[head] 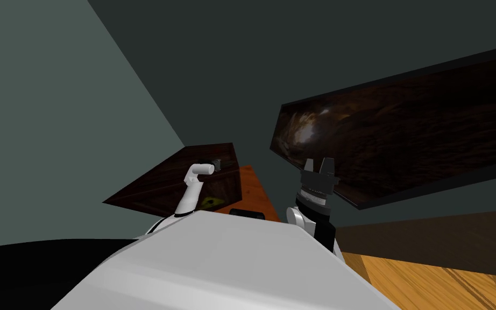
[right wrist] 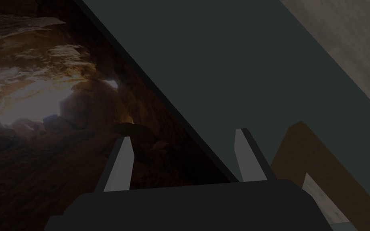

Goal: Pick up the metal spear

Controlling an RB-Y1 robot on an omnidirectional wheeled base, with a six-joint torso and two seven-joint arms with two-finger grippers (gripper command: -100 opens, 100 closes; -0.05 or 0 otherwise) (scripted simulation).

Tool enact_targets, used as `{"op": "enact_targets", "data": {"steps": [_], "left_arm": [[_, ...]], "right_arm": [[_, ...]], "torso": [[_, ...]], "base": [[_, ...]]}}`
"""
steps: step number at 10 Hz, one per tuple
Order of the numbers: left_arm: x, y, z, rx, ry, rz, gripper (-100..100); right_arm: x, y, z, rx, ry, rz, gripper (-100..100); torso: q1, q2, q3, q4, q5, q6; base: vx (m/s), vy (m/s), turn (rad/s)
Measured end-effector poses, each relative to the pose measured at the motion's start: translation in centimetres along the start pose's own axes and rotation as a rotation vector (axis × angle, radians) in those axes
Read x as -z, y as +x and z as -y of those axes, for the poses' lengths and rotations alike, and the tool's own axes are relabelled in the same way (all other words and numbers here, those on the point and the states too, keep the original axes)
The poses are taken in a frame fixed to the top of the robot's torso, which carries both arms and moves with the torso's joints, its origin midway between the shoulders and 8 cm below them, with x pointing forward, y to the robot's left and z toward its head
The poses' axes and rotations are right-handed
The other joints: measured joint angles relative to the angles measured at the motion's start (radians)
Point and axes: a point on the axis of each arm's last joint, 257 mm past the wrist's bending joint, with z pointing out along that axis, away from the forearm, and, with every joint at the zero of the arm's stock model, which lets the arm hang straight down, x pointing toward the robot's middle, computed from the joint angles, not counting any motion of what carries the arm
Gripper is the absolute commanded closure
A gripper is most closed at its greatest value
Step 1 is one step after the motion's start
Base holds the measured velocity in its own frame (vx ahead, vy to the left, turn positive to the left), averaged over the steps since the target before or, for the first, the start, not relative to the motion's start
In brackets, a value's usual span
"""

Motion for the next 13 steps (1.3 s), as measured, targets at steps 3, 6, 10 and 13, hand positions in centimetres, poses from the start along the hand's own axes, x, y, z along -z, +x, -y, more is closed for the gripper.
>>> {"op": "enact_targets", "data": {"steps": [3, 6, 10, 13], "left_arm": [[-0.1, -1.1, -0.7, 0.016, -0.058, 0.016, -100], [0.0, -2.5, -1.2, 0.044, -0.126, 0.039, -100], [0.1, -4.4, -2.2, 0.080, -0.213, 0.065, -100], [0.6, -5.8, -2.9, 0.106, -0.275, 0.081, -100]], "right_arm": [[0.0, 0.0, 0.0, 0.000, 0.000, 0.000, 0], [0.0, 0.0, 0.0, 0.000, 0.000, 0.000, 0], [0.0, 0.0, 0.0, 0.000, 0.000, 0.000, 0], [0.0, 0.0, 0.0, 0.000, 0.000, 0.000, 0]], "torso": [[0.001, 0.000, 0.000, 0.000, 0.000, 0.000], [0.001, 0.000, 0.000, 0.000, 0.000, 0.000], [0.001, -0.001, 0.000, 0.000, 0.000, 0.000], [0.002, 0.000, 0.000, 0.000, 0.000, 0.000]], "base": [[0.026, -0.024, -0.023], [0.031, -0.022, -0.016], [0.036, -0.014, -0.022], [0.031, -0.008, -0.023]]}}
